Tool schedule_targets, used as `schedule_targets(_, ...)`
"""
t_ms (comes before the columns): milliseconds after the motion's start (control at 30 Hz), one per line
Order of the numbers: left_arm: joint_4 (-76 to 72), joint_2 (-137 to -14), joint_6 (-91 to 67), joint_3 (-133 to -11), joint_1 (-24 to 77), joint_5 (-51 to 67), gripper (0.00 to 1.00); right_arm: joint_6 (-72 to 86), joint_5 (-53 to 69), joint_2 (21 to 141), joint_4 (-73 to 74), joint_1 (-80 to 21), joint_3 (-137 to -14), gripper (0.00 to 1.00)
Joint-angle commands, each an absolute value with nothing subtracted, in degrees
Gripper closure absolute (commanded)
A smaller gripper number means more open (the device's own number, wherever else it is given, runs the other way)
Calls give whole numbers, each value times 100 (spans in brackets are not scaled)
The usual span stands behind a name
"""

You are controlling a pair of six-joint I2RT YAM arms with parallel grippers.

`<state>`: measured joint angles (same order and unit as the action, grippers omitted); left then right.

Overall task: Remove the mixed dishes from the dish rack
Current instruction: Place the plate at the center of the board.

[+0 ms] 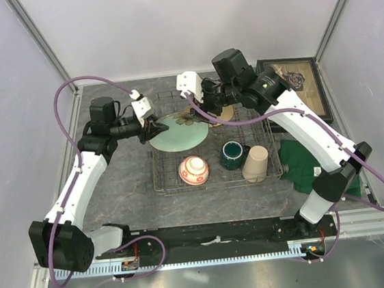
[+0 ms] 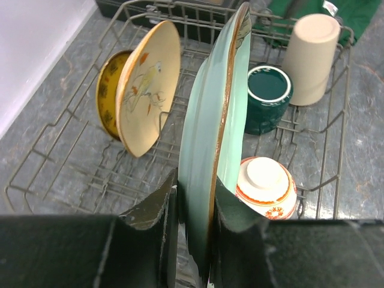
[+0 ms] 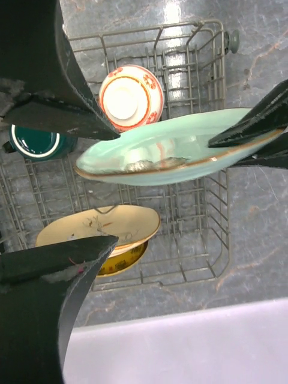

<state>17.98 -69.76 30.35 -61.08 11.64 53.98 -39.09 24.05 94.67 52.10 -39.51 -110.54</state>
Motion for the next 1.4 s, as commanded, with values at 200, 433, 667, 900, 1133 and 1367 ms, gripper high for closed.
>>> schedule_targets(200,-429,-6820,407,-6047,212,5151,98,-3779,2005,9088,4614,-3946,-10653,24)
schedule_targets(433,-1239,-7039,-1387,-5872,-877,4316,98,-3613,1811,9018,4430,-3946,-10450,24)
schedule_targets(667,-1670,-7531,-2899,-5792,-1757,3894,98,-3577,1775,8842,4281,-3946,-10020,24)
schedule_targets(900,-1925,-7971,-3559,-5599,-2065,3156,98,-3586,1749,8763,4210,-3946,-9765,23)
schedule_targets(1133,-1846,-8437,-3902,-5441,-2153,2848,98,-3595,1784,8745,4184,-3946,-9607,23)
schedule_targets(1367,-1819,-8973,-4184,-5326,-2171,2716,98,-3595,1802,8701,4149,-3946,-9483,24)
